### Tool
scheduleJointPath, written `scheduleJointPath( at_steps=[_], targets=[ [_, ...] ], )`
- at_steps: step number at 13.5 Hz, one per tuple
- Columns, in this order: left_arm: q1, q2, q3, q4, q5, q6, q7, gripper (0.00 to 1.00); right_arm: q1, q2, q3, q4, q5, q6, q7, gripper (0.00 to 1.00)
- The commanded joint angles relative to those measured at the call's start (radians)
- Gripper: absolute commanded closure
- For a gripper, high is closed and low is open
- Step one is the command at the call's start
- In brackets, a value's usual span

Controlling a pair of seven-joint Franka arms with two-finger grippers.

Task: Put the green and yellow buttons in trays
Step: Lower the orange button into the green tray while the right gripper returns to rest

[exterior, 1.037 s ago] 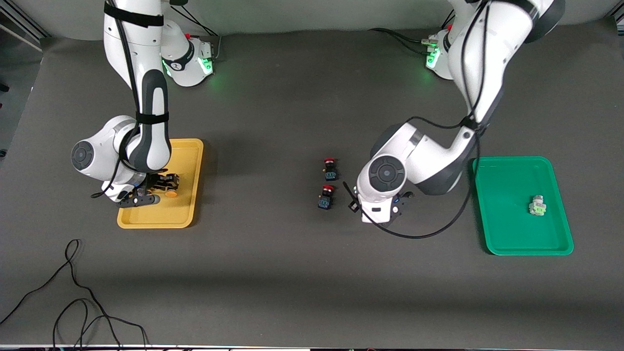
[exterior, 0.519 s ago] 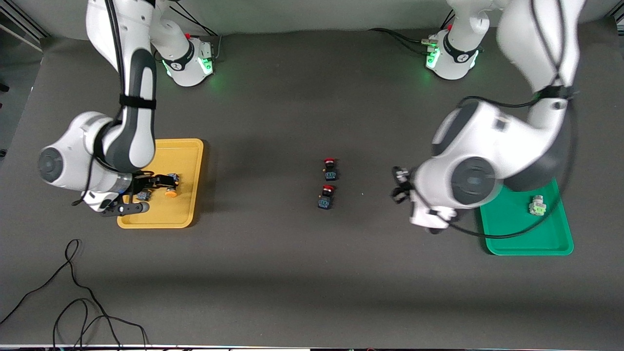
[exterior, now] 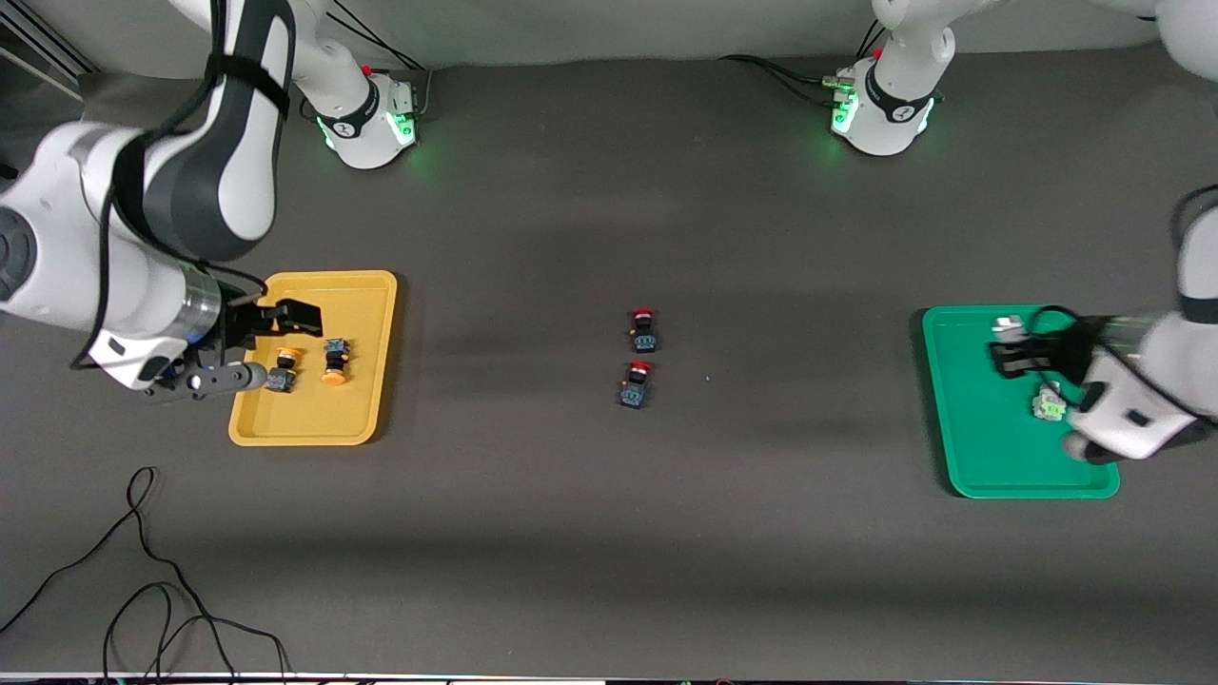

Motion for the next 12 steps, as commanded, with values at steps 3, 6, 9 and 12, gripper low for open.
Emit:
scheduleJointPath(
  at_steps=[3, 6, 9, 12],
  targets=[
    [0.127, -0.023, -0.007, -0.173, 0.083, 0.155, 0.281, 1.0, 0.05, 0.001, -0.079, 0.107, -0.053, -0.073, 0.04, 0.0],
    [0.216, -0.036, -0.006, -0.349, 0.086, 0.386, 0.379, 1.0, 0.044, -0.095, -0.032, 0.125, -0.123, -0.08, 0.15, 0.0],
    [0.284, -0.059, -0.004, -0.576, 0.086, 0.69, 0.41, 1.0, -0.02, -0.215, 0.087, 0.125, -0.203, -0.08, 0.242, 0.0],
    [0.305, -0.058, 0.0, -0.771, 0.086, 0.975, 0.41, 1.0, -0.178, -0.341, 0.291, 0.127, -0.316, -0.08, 0.297, 0.0]
  ],
)
